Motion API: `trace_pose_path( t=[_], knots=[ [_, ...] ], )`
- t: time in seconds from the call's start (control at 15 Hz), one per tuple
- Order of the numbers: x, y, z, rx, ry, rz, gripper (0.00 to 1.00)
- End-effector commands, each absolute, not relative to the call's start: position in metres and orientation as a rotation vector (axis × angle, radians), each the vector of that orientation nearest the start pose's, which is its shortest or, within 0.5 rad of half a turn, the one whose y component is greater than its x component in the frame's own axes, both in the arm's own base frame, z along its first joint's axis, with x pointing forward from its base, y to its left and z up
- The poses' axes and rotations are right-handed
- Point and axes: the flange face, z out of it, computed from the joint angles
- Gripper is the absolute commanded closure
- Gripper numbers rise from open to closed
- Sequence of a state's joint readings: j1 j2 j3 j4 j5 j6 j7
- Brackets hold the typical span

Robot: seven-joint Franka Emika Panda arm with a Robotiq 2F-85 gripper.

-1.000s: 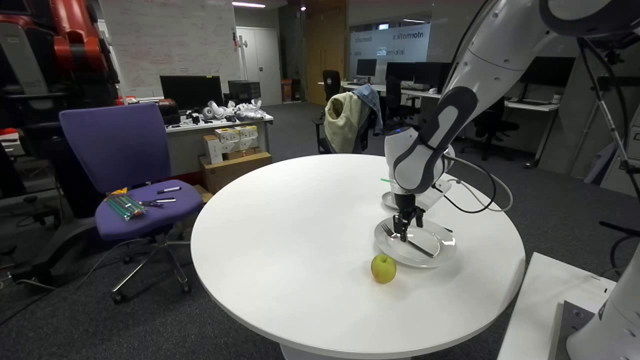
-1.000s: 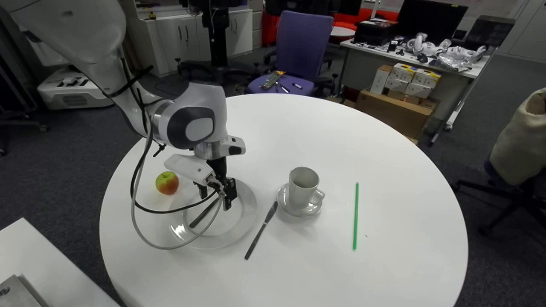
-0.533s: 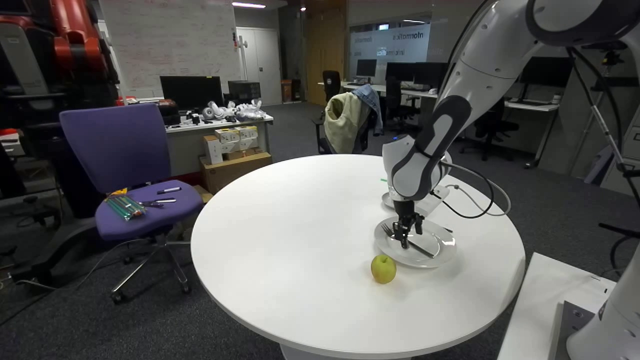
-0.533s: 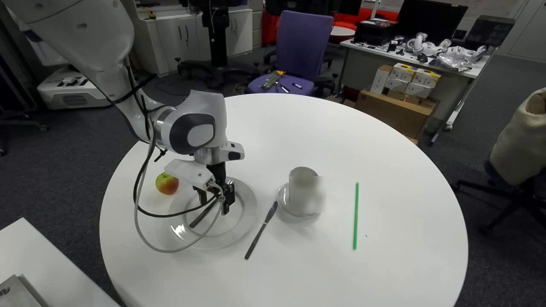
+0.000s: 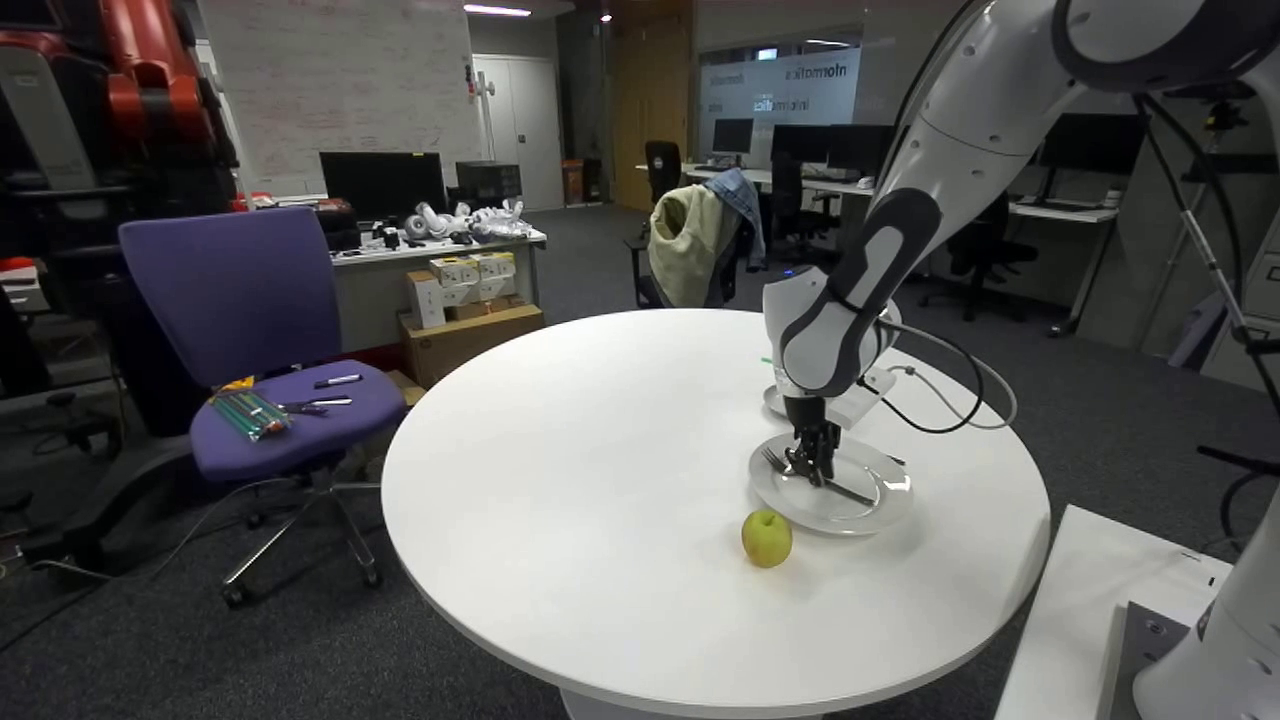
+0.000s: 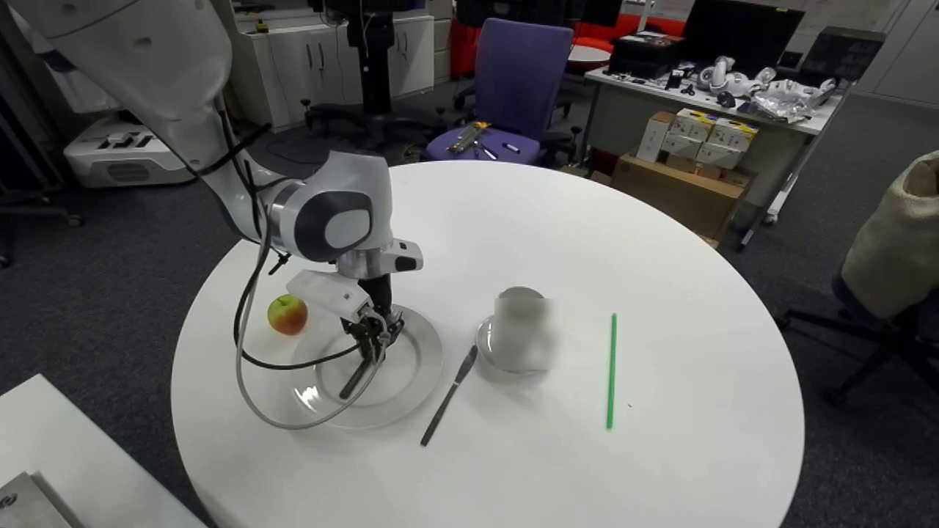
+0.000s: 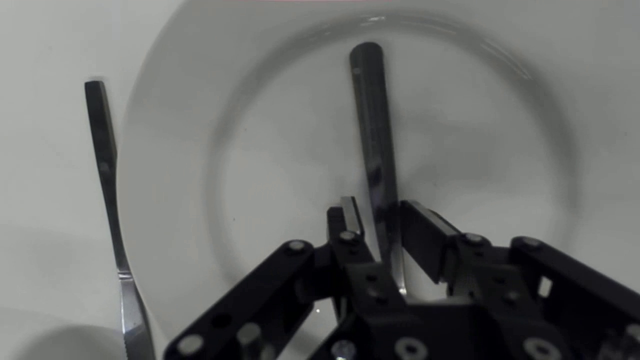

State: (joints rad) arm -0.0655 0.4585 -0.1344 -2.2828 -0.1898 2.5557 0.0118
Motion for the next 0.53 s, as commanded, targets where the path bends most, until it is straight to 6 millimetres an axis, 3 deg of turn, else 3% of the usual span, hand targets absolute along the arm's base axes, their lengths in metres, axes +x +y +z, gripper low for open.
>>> trace_pose_path(
  t=[0.0,0.47],
  knots=[
    [0.4976,-0.1031,0.1409,-3.262,0.058,0.288,0.99],
    [0.4944,-0.0968,0.1486,-3.278,0.040,0.250,0.97]
  ],
)
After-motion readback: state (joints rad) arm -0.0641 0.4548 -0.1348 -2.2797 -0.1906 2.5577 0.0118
